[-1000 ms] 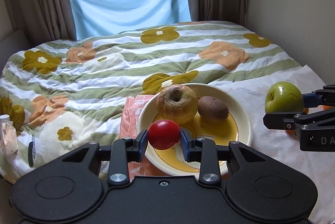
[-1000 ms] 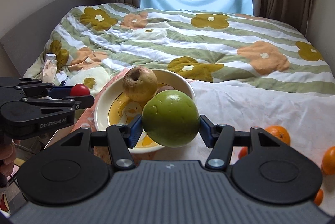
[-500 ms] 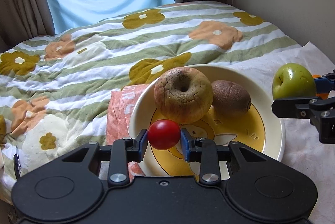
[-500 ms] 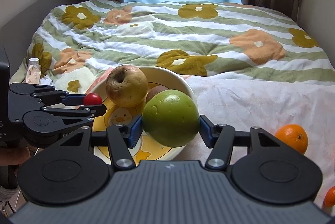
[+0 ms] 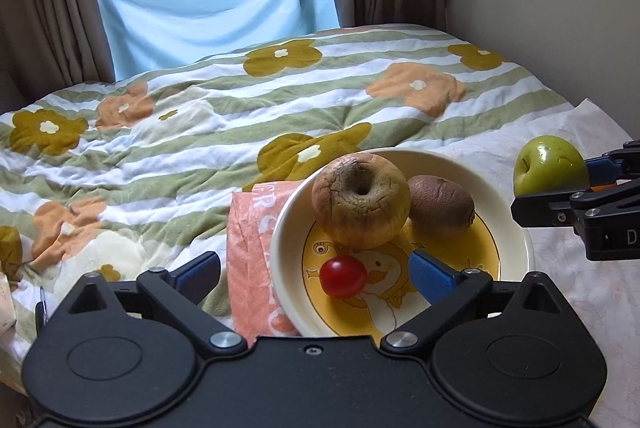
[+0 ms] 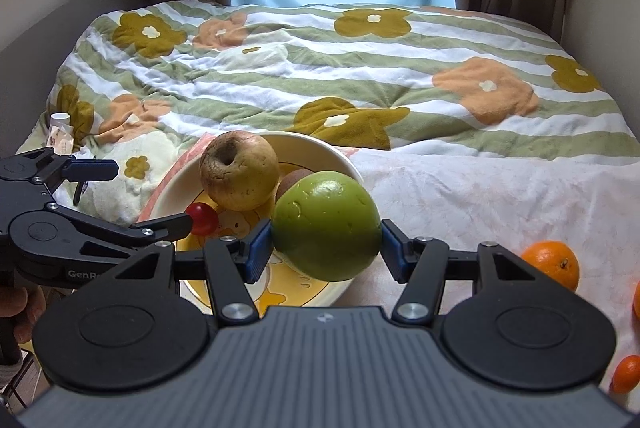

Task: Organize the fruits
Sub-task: 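Open both tools to drop the tomato and pomelo into the bowl, then grasp the green apple with the left tool while the right tool grasps an orange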

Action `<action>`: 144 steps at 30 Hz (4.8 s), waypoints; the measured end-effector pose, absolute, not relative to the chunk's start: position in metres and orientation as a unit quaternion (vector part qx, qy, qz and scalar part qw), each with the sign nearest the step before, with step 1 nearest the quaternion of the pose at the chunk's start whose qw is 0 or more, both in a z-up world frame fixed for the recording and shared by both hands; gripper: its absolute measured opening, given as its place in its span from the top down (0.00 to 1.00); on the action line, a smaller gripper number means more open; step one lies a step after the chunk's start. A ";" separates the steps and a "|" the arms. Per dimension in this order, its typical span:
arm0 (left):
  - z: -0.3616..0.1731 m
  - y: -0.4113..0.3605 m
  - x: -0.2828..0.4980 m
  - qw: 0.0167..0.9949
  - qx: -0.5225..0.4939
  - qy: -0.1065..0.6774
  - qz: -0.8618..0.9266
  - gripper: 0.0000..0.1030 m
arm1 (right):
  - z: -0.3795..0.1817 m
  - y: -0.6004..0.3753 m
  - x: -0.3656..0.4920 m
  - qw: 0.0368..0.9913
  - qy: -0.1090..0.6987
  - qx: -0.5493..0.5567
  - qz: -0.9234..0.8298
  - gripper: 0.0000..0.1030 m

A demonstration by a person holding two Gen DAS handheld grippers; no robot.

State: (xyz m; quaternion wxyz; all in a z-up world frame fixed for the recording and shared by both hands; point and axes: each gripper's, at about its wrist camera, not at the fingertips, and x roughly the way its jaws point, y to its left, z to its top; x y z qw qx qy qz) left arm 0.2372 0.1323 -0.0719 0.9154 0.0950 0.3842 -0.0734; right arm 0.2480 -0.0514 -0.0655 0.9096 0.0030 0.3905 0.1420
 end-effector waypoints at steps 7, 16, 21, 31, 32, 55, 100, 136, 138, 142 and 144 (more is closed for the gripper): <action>-0.061 0.144 0.214 0.920 0.064 0.385 -0.043 0.01 | -0.066 -0.041 0.248 0.901 0.397 -0.013 0.173 0.30; -0.060 0.149 0.178 0.918 0.034 0.394 -0.010 0.01 | -0.084 -0.019 0.254 0.887 0.413 -0.031 0.203 0.30; -0.065 0.150 0.168 0.917 0.027 0.397 -0.003 0.01 | -0.099 -0.008 0.257 0.880 0.420 -0.043 0.215 0.30; -0.063 0.150 0.160 0.922 0.026 0.387 0.010 0.01 | -0.099 -0.010 0.257 0.891 0.407 -0.030 0.201 0.00; -0.062 0.150 0.159 0.922 0.026 0.386 0.010 0.01 | -0.094 -0.012 0.253 0.897 0.395 -0.030 0.196 0.00; -0.018 0.129 0.116 0.935 0.028 0.354 -0.015 0.01 | -0.027 -0.065 0.177 0.922 0.358 -0.004 0.148 0.00; -0.128 0.094 0.128 0.901 -0.015 0.404 0.160 0.25 | -0.131 -0.163 0.199 0.922 0.384 0.005 0.047 0.06; -0.122 0.098 0.121 0.905 -0.015 0.399 0.150 0.45 | -0.144 -0.156 0.225 0.921 0.386 0.050 -0.003 0.49; -0.119 0.095 0.117 0.906 -0.014 0.395 0.149 0.45 | -0.141 -0.155 0.222 0.923 0.383 0.046 0.003 0.49; -0.109 0.091 0.111 0.910 -0.017 0.387 0.147 0.45 | -0.131 -0.153 0.215 0.926 0.376 0.040 0.018 0.49; -0.103 0.088 0.107 0.912 -0.018 0.382 0.146 0.45 | -0.125 -0.151 0.211 0.927 0.373 0.038 0.028 0.50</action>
